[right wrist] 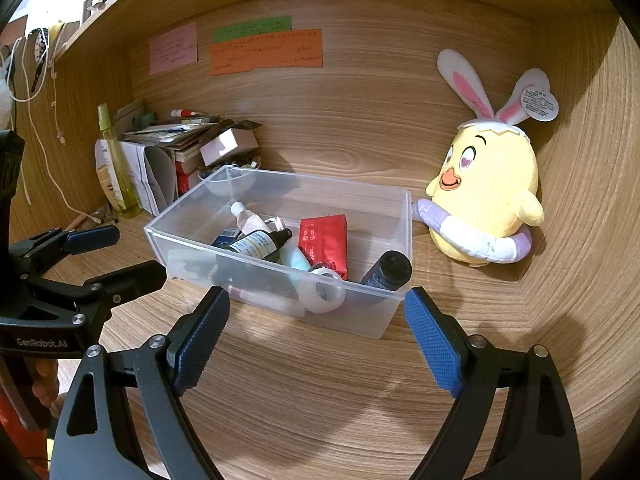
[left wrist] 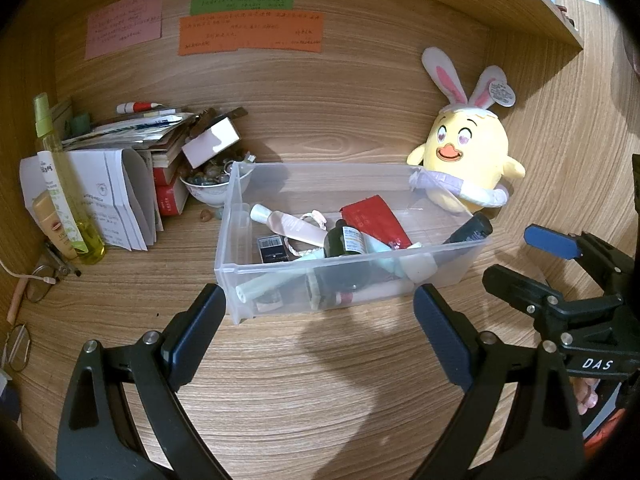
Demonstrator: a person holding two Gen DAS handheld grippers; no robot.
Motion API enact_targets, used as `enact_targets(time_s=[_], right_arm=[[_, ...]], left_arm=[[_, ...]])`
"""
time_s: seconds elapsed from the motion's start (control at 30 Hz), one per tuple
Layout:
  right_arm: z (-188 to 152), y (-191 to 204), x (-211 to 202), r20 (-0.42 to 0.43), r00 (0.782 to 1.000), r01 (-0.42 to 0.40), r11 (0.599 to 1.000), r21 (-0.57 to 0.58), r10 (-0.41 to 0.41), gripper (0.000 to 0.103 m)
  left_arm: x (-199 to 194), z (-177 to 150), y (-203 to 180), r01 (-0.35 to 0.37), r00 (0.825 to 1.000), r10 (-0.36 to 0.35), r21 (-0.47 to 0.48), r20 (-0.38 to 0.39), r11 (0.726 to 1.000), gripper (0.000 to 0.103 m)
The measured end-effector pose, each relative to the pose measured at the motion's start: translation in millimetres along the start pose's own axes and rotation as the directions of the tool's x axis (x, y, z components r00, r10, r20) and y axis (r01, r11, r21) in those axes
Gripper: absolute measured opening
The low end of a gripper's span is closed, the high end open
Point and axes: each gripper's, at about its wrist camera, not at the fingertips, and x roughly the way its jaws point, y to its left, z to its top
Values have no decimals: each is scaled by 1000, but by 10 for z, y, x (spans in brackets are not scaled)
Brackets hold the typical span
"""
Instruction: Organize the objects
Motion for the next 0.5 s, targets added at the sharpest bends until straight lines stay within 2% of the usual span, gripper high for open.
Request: enact_targets(time_s=[0.5], right_arm=[[11,-38,5,3,1000,-6,1000,11,6,88]], left_arm=[[25,-14,-3,18,1000,-18,-10,-5,1000,96]])
